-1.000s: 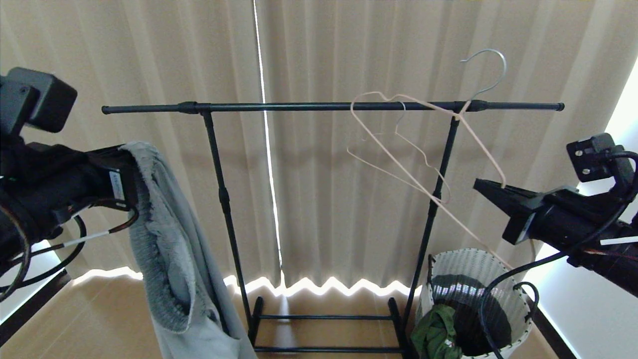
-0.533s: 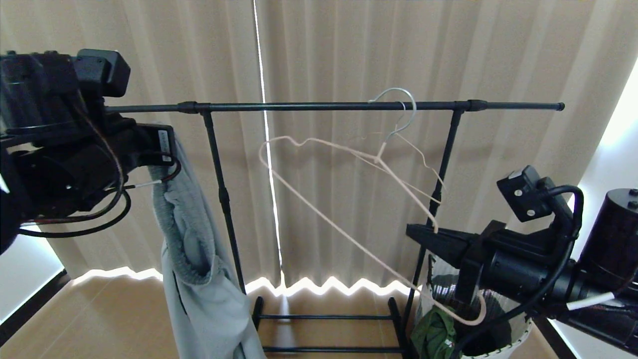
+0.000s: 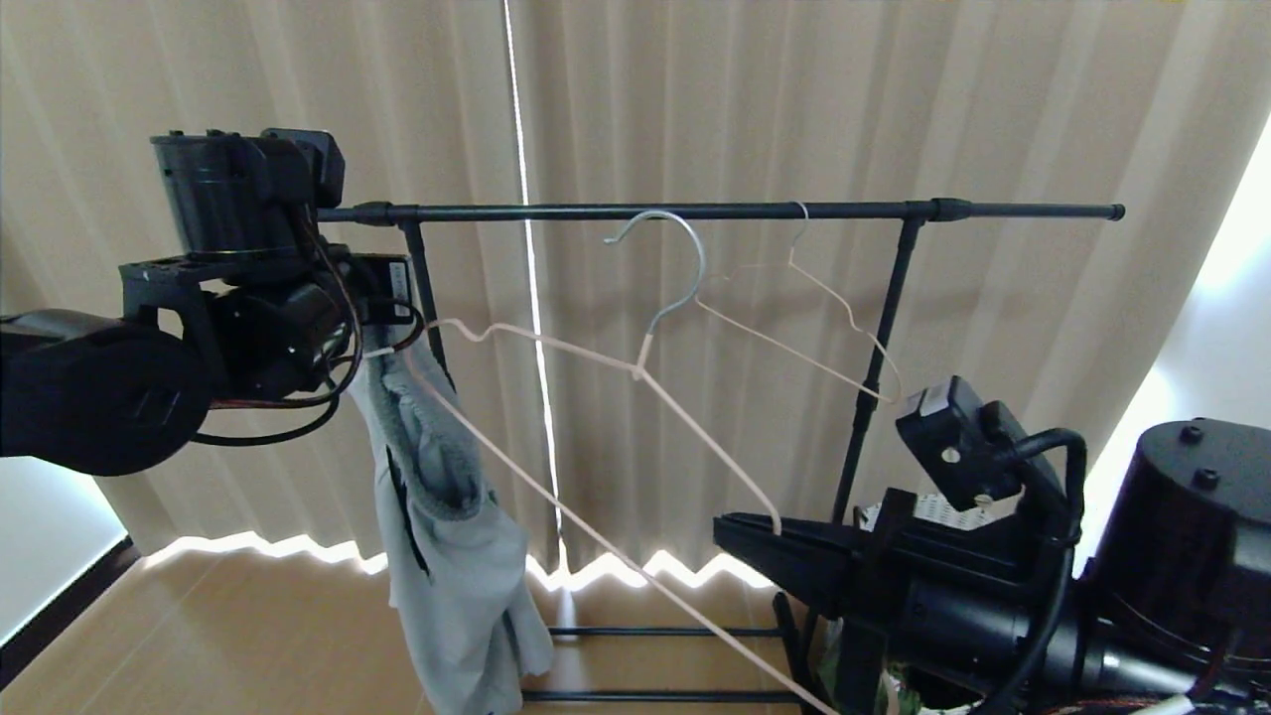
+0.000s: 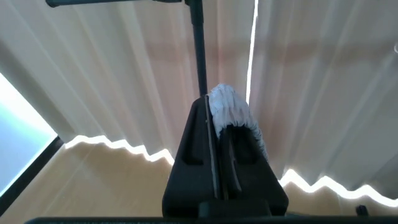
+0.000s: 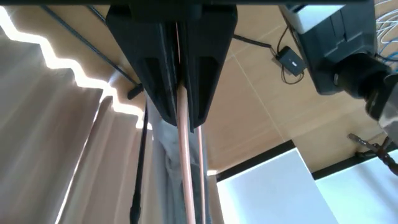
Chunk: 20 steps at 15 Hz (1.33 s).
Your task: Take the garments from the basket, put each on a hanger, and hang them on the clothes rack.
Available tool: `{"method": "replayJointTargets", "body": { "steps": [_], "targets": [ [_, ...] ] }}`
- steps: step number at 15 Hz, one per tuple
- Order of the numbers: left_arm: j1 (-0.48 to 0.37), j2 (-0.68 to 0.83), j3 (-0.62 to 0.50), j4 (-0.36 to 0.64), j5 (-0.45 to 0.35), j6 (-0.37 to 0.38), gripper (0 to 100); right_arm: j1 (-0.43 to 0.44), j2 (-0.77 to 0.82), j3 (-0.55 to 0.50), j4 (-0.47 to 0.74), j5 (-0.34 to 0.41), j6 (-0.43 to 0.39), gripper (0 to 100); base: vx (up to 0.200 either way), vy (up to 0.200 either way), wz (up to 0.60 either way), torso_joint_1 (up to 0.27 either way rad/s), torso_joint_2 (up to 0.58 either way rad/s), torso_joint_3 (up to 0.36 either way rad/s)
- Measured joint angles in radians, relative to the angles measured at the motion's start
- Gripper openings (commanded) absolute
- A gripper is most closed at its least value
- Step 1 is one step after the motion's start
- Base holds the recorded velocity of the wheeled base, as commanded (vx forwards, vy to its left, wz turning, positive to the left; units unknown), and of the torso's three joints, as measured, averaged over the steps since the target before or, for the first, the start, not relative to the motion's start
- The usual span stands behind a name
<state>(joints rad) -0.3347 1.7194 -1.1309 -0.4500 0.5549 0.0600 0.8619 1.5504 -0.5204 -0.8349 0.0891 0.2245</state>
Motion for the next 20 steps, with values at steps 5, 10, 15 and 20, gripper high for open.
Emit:
{"method": "replayJointTargets", "body": {
  "steps": [5, 10, 15, 20],
  "targets": [
    [-0.032, -0.045, 0.051, 0.003, 0.000, 0.002, 0, 0.004, 0.114, -0.104, 0.000, -0.036, 0.036, 0, 0.000, 0.000, 0.00, 0.000, 0.00, 0.000],
    [-0.043, -0.079, 0.094, 0.002, 0.001, 0.001, 0, 0.003, 0.201, -0.199, 0.000, -0.118, 0.061, 0, 0.000, 0.000, 0.00, 0.000, 0.00, 0.000],
    [-0.059, -0.107, 0.137, 0.002, 0.002, -0.002, 0, 0.007, 0.267, -0.249, 0.003, -0.155, 0.078, 0, 0.000, 0.000, 0.00, 0.000, 0.00, 0.000],
    [-0.142, -0.144, 0.169, 0.003, 0.001, -0.002, 0, 0.026, 0.302, -0.271, 0.009, -0.160, 0.078, 0, 0.000, 0.000, 0.00, 0.000, 0.00, 0.000]
  ]
}}
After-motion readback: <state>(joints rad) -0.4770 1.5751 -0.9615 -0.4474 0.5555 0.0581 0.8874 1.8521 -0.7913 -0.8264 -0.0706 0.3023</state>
